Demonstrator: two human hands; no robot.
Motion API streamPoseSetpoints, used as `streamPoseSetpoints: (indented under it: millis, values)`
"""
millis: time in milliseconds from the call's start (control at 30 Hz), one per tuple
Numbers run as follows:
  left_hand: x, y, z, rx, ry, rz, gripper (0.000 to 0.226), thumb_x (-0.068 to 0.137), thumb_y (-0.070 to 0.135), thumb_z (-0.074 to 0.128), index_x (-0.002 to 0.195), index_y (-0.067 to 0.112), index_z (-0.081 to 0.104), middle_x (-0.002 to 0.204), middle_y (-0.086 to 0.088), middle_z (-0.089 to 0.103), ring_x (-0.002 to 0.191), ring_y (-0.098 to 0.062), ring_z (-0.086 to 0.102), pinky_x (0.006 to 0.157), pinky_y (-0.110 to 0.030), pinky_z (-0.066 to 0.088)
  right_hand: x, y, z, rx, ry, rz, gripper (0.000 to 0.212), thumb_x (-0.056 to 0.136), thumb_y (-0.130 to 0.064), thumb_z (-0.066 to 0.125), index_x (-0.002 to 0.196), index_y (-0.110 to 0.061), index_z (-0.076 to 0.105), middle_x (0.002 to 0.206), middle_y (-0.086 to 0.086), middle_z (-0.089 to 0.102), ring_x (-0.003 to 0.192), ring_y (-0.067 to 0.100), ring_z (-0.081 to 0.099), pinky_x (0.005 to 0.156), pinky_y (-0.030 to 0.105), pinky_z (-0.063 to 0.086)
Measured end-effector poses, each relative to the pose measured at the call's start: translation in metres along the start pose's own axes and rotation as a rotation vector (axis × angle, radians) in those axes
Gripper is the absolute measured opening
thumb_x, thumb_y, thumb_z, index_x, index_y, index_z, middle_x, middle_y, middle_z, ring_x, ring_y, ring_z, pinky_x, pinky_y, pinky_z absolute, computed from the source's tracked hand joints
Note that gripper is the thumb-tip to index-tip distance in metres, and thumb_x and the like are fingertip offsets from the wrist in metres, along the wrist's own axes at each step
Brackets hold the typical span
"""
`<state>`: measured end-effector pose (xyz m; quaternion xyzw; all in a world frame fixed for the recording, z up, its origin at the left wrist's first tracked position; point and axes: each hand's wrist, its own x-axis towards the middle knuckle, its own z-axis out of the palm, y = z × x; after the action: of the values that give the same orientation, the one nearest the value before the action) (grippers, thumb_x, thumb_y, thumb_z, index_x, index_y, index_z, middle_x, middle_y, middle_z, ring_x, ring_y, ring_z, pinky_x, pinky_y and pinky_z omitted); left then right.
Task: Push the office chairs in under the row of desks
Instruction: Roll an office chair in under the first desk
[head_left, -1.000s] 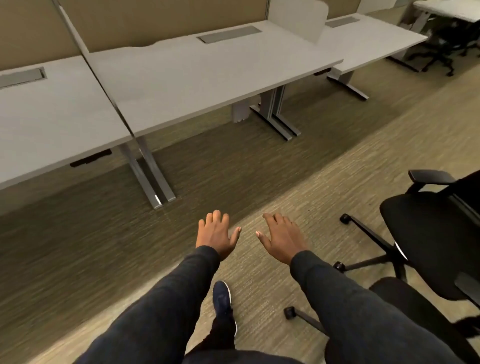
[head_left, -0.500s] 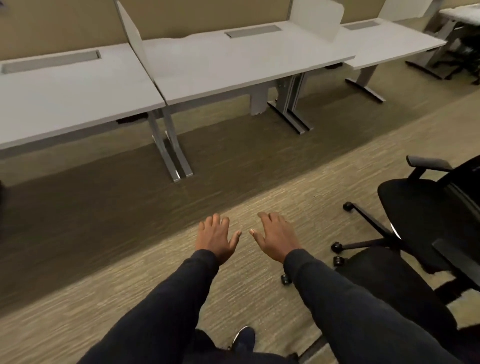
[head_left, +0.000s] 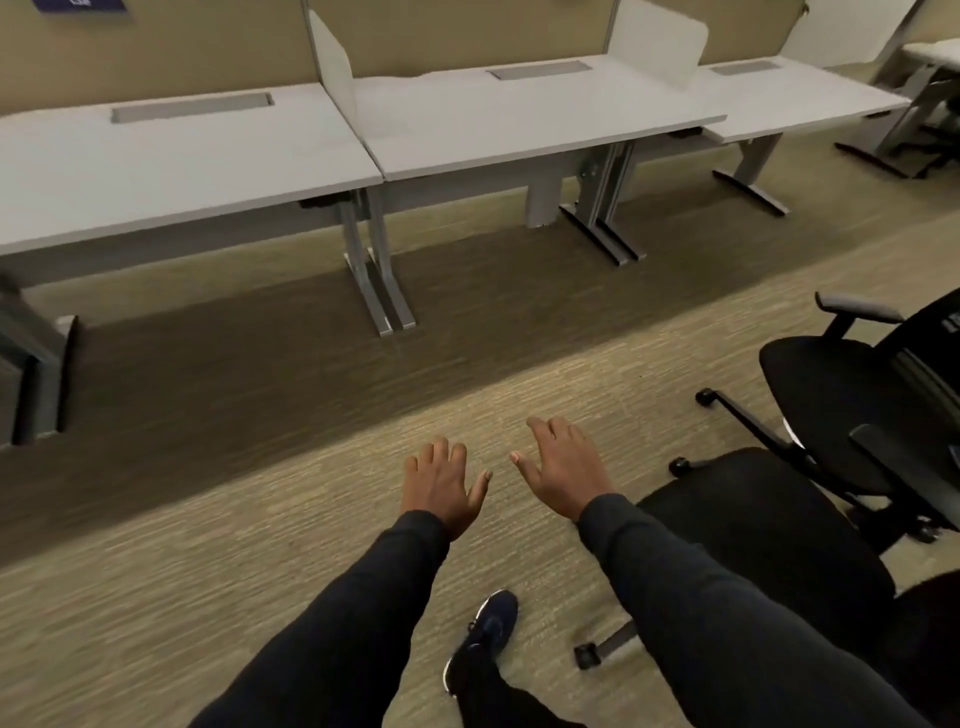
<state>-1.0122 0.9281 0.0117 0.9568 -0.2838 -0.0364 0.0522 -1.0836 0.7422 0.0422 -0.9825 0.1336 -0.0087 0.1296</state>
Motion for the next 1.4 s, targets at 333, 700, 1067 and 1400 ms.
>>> streamPoseSetpoints:
  millis: [333, 700, 1067, 1400]
  values:
    - [-0.125, 0.039, 0.01, -0.02, -0.046, 0.003, 0.069, 0.091, 0.067, 0.015, 0.126, 0.018, 0.05, 0.121, -0.006, 0.052, 0.108, -0.026, 0.047, 0.091, -0.043, 0.036, -0.137, -0.003, -0.008, 0.018, -0.013, 0.003, 0.062, 0.1, -0.057, 0.04, 0.147, -0.017, 0.041, 0.135, 0.009, 0.052, 0.12, 0.027, 0.051, 0.1, 0.043, 0.043]
    - [-0.189, 0.168, 0.005, 0.027, 0.009, 0.076, 0.062, 0.095, 0.065, 0.024, 0.127, 0.018, 0.049, 0.123, -0.006, 0.05, 0.11, -0.025, 0.044, 0.094, -0.042, 0.037, -0.259, 0.078, -0.056, 0.015, 0.031, -0.011, 0.063, 0.099, -0.058, 0.041, 0.148, -0.019, 0.039, 0.135, 0.008, 0.053, 0.12, 0.026, 0.05, 0.098, 0.041, 0.041]
    - [-0.238, 0.376, 0.004, -0.013, 0.021, 0.115, 0.066, 0.093, 0.066, 0.017, 0.124, 0.017, 0.05, 0.123, -0.01, 0.052, 0.11, -0.029, 0.046, 0.093, -0.044, 0.037, -0.366, 0.232, -0.126, -0.115, 0.029, -0.059, 0.066, 0.098, -0.056, 0.042, 0.15, -0.016, 0.038, 0.134, 0.011, 0.05, 0.118, 0.03, 0.05, 0.095, 0.044, 0.043]
    - [-0.198, 0.53, 0.01, -0.071, 0.061, 0.18, 0.073, 0.085, 0.066, 0.016, 0.127, 0.017, 0.05, 0.127, -0.012, 0.053, 0.115, -0.031, 0.047, 0.096, -0.047, 0.036, -0.388, 0.369, -0.183, -0.114, 0.112, -0.059, 0.064, 0.098, -0.056, 0.044, 0.148, -0.016, 0.04, 0.133, 0.011, 0.052, 0.12, 0.03, 0.051, 0.096, 0.044, 0.044]
